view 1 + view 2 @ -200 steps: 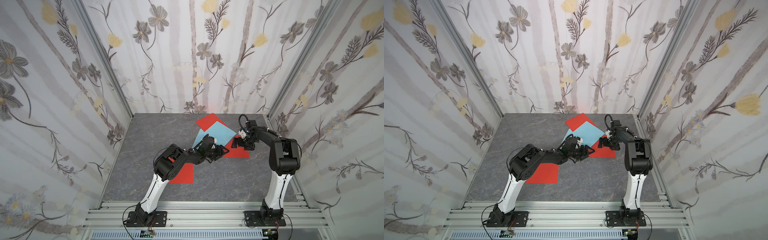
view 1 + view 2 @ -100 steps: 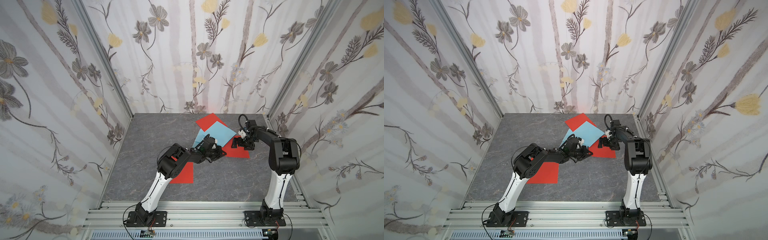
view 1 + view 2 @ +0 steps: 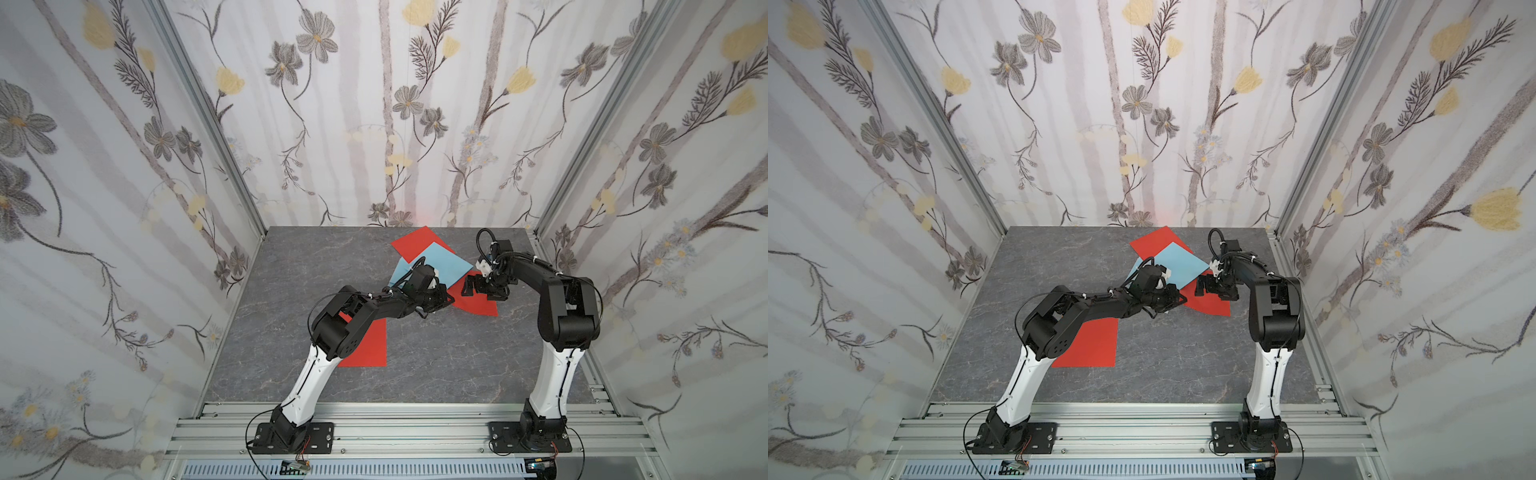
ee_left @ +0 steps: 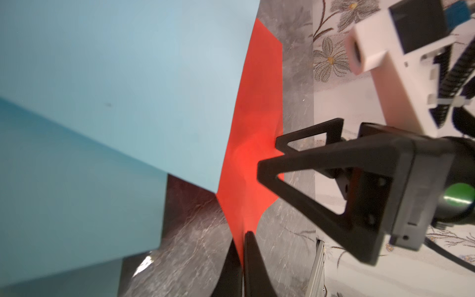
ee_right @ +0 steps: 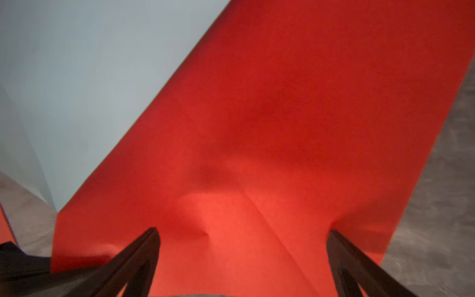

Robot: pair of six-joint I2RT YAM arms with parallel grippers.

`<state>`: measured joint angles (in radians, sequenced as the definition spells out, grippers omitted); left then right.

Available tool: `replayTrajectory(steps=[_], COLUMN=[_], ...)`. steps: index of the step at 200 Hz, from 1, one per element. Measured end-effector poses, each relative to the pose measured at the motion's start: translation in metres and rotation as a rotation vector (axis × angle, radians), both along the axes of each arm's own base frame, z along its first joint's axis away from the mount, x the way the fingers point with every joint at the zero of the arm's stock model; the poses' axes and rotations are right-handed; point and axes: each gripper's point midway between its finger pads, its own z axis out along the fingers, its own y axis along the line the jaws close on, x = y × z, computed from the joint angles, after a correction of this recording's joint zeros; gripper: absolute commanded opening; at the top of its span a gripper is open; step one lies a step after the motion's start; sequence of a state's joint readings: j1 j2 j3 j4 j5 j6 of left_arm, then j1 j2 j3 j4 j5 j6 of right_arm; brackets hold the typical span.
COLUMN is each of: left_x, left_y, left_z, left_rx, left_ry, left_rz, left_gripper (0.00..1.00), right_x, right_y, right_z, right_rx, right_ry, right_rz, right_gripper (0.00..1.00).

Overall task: Sort the scattered colored papers by color
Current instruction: Pick up the colored paper from the center of the board.

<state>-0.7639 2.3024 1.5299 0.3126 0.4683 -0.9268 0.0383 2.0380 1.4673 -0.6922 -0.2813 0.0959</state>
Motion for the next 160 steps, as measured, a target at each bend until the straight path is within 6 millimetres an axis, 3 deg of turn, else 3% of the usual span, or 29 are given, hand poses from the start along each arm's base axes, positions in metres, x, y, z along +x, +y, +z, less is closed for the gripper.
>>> replayTrajectory(steps=[35, 84, 105, 137, 160], left_x=[0.009, 0.017, 0.019, 0.022, 0.003], left_y=[-0.006, 0.001, 0.000, -0.001, 0.001], left_z=[0.019, 0.019, 0.029, 0.067, 0.099], left_rx=[-0.035, -0.124, -0.207, -0.357, -0.407], left_ry=[-0.051, -0.042, -0.026, -0.009, -0.003], left_rz=[-0.007, 0.037, 0.045, 0.020, -0.057], left_gripper=[0.00, 0.00, 0.00, 0.00, 0.00], right_x=[0.005, 0.021, 0.027, 0.028, 0.027], right_y=[0.012, 0.014, 0.013, 0.012, 0.011], right_z=[0.034, 0.096, 0.118, 0.124, 0.122], right_rx=[0.058, 0.075, 0.076, 0.077, 0.079], right_ry=[-0.070, -0.219, -0.276, -0.287, -0.279], right_rz=[0.022, 0.029, 0.027, 0.021, 0.014], right_gripper=[1.00, 1.00, 1.00, 1.00, 1.00])
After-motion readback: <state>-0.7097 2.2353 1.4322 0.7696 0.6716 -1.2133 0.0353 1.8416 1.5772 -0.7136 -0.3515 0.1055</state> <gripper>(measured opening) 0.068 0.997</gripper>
